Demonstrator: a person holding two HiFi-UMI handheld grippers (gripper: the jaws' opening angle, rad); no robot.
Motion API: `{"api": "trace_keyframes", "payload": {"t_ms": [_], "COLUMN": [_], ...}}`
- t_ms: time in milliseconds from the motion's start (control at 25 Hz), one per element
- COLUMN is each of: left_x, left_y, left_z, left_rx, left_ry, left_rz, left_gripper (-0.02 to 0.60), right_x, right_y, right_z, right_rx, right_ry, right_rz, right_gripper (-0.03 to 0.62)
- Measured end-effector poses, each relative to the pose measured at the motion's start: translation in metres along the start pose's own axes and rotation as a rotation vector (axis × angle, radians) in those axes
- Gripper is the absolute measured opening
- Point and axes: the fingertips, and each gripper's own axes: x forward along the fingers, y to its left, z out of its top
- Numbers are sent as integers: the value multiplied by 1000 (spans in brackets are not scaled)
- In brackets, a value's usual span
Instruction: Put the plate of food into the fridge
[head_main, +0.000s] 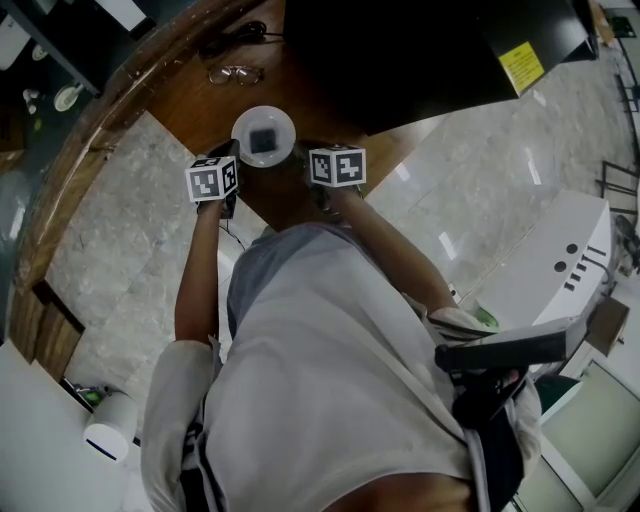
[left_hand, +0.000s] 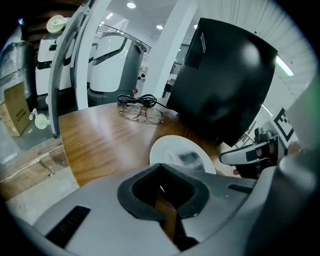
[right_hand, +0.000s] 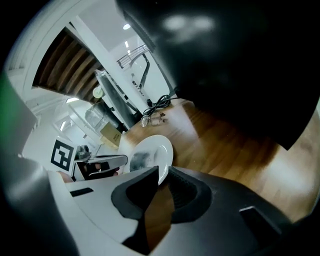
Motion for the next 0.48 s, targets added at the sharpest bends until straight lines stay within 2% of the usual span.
{"api": "trace_keyframes", "payload": {"t_ms": [120,320,480], "left_x": [2,2,3], "left_y": [1,2,5], "left_z": [2,3,5], "left_rx": [-14,-14,-14], "left_ry": [-14,-25,-27], "left_rz": [-14,-37,-40], "left_gripper": [18,18,18], "right_x": [7,16,23], "right_y": [-5,-11,-6], "right_z": [-3,-9,-9], "right_rx": [77,153,230], "right_ry": [15,27,22], "right_rz": [22,27,73], "right_gripper": [110,114,114]}}
